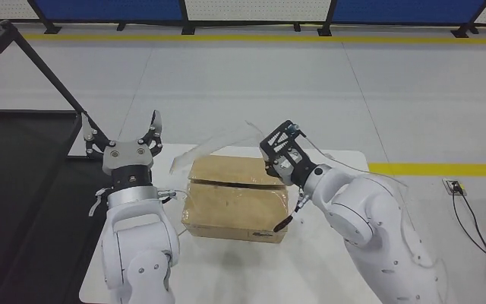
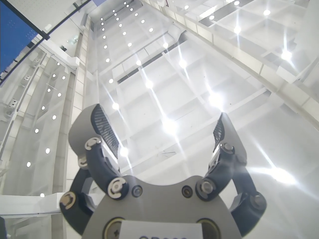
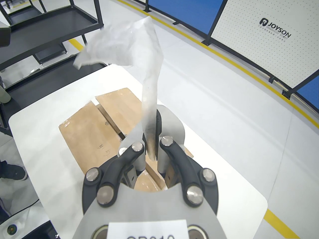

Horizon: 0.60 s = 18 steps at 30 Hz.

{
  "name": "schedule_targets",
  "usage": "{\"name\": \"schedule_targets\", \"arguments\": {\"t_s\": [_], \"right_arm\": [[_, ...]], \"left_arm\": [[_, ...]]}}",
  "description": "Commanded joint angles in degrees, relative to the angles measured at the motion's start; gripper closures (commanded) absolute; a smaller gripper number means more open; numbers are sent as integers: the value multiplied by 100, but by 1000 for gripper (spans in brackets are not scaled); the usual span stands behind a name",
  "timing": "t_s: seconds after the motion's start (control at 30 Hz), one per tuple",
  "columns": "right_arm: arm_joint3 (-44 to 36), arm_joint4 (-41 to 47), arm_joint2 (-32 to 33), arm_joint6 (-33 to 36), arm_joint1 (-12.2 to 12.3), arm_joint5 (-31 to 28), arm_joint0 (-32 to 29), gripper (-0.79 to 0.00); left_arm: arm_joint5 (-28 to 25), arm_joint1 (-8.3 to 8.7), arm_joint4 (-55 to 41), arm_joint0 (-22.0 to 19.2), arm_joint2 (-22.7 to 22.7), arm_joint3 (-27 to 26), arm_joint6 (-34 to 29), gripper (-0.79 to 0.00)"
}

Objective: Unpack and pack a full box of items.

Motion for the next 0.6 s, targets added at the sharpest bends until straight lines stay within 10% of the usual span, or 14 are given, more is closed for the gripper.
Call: {"name": "schedule_targets", "arguments": {"t_s": [0.0,0.1,0.57], "right_arm": [[70,277,-70,675,-19,96,232,0],[186,529,-258,1723,-58,384,615,0],[268,598,-289,1628,-74,536,607,0]], "left_arm": [[126,21,-32,198,-189,-135,-12,-785],[220,42,-150,442,-393,-303,-40,-785],[228,41,-1019,1047,-589,-763,-71,-785]]}}
